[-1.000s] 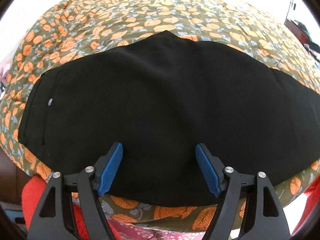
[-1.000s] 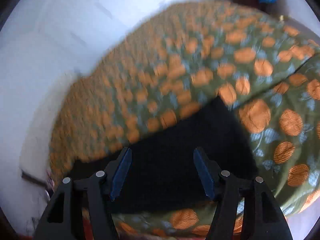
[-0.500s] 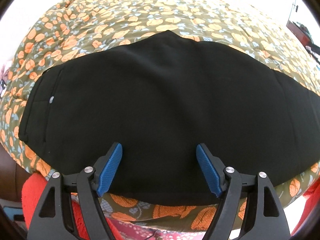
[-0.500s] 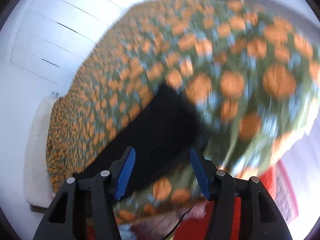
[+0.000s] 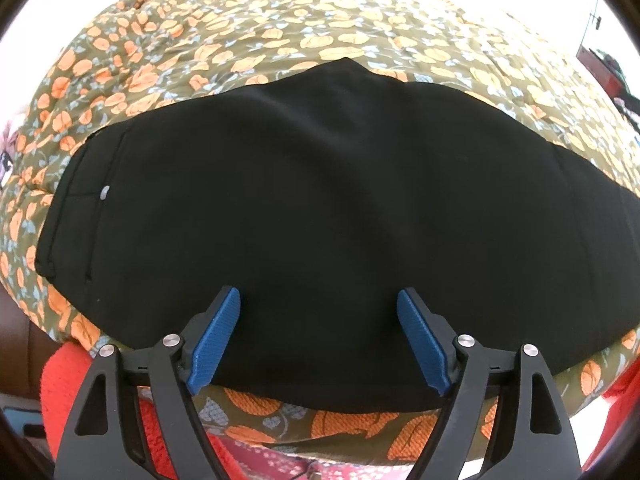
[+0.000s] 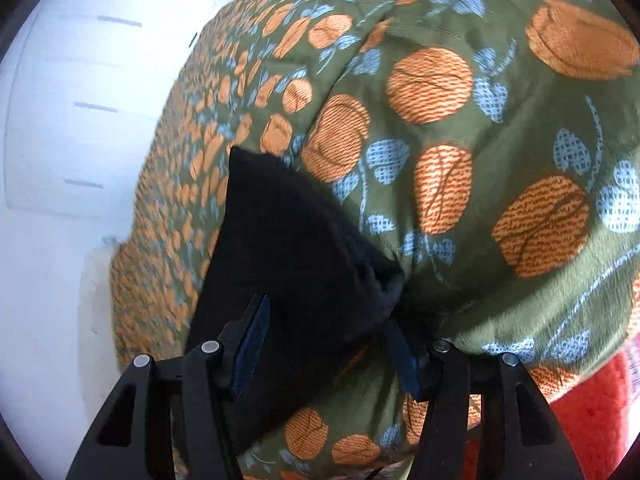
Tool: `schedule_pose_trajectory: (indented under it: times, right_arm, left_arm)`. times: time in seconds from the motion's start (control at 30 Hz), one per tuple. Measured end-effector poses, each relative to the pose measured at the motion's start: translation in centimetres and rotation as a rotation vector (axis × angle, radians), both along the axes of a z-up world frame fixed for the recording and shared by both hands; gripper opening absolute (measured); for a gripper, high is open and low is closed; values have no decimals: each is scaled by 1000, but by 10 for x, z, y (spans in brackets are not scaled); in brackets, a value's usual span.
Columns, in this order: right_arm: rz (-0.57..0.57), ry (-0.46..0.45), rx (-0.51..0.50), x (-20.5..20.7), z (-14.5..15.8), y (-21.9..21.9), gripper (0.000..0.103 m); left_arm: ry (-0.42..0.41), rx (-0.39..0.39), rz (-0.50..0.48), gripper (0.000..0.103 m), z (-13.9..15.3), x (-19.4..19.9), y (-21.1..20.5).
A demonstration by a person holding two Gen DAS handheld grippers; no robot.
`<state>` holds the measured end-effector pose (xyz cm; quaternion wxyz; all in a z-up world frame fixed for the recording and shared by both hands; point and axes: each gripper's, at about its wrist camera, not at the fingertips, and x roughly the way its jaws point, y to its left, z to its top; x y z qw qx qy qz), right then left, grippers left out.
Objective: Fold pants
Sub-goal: 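Reach the right tool to the trousers' folded end and grasp it, then fold the held end over onto the trousers with the right tool and release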
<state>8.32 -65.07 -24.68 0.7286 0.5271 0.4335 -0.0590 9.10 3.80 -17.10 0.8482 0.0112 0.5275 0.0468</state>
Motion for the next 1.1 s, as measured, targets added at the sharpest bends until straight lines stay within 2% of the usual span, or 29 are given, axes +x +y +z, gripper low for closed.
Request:
schedule_pose_trajectory:
  times: [0.03, 0.07, 0.17, 0.27, 0.37, 0.5, 0.63, 0.7, 0.83, 0.9, 0.93, 1.0, 1.03, 1.07, 1.1]
  right_arm:
    - [-5, -16, 19, -2, 0, -1, 12]
    - [-8, -36, 32, -4, 1, -2, 11]
    - [7, -91, -43, -10, 22, 5, 10]
    - [14, -171, -69, -15, 52, 18, 9]
    - [88, -251, -88, -11, 92, 51, 10]
    - [193, -347, -81, 13, 140, 125, 10]
    - [293, -387, -71, 45, 160, 222, 10]
    - [375, -381, -105, 60, 158, 283, 10]
    - [557, -346, -188, 73, 132, 394, 10]
    - [722, -355, -274, 71, 113, 462, 10]
    - [808, -355, -305, 67, 99, 485, 12]
    - [1003, -319, -370, 53, 74, 530, 23]
    - [1084, -298, -393, 47, 62, 543, 42]
    - [1139, -300, -418, 37, 58, 549, 57]
    - [1175, -327, -447, 25, 62, 546, 60]
  left_arm:
    - [-1, -1, 0, 82, 0, 0, 0]
    - [-3, -3, 0, 82, 1, 0, 0]
    - [-19, -28, 5, 82, 6, -3, 4]
    - [-58, -101, -3, 82, 17, -6, 7]
    - [-73, -133, -13, 82, 20, -5, 5]
    - [-53, -175, -5, 82, 16, -1, 6]
    - [-61, -204, 19, 82, 17, -2, 16]
    - [-67, -220, 40, 82, 18, -4, 25]
    - [-72, -245, 97, 82, 17, -9, 48]
    - [-73, -258, 120, 82, 17, -12, 56]
    - [-75, -272, 135, 82, 17, -13, 62]
    - [-82, -292, 150, 82, 18, -16, 70]
    - [-90, -305, 157, 82, 20, -19, 74]
    - [-97, -314, 159, 82, 21, -21, 76]
    - [-106, -324, 159, 82, 24, -23, 77]
